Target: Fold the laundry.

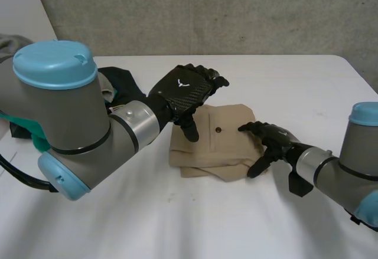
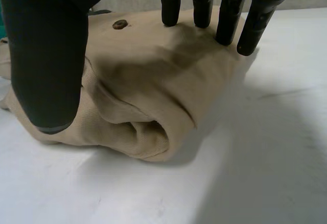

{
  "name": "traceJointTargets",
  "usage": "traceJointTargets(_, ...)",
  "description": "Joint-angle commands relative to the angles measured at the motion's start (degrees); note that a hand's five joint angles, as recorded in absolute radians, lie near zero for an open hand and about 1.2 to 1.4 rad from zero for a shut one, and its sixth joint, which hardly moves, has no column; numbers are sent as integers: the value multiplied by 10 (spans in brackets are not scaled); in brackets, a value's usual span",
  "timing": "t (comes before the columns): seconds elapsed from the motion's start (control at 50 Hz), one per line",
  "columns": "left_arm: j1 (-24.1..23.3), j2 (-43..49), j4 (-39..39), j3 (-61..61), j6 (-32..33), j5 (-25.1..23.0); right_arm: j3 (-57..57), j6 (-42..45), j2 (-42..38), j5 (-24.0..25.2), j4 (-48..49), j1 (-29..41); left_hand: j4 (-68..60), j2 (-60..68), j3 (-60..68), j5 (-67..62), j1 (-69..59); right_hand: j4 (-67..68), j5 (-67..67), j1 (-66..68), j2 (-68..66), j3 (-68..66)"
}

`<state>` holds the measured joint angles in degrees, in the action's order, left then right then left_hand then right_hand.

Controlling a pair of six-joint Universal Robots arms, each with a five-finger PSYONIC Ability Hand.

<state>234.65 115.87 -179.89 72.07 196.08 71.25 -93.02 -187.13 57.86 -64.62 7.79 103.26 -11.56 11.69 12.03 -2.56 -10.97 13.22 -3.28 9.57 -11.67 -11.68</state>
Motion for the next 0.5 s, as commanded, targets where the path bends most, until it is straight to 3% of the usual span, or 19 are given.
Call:
traceJointTargets(0.02,-1,0,0,-2,1,1,42,2,-41,-9,0,20,0,-1,-5,10,-6,-30,31,7,14,15)
traceJointTargets(0.1,-1,-5,0,-3,1,1,70,2,-64,-16,0,26,0,-1,-5,10,-6,165,-164,201,-180,-180)
traceJointTargets(0.2,-1,-6,0,-3,1,1,109,1,-84,-35,-1,26,0,-1,-5,10,-6,666,-666,703,-682,-682)
traceJointTargets(0.34,0,-6,-6,-3,2,1,184,-3,-91,-71,7,19,0,-1,-5,10,-6,668,-667,704,-683,-683)
traceJointTargets(0.5,2,-7,-21,-10,2,3,347,4,-187,-139,-8,-41,0,-1,-5,10,-6,668,-667,704,-683,-683)
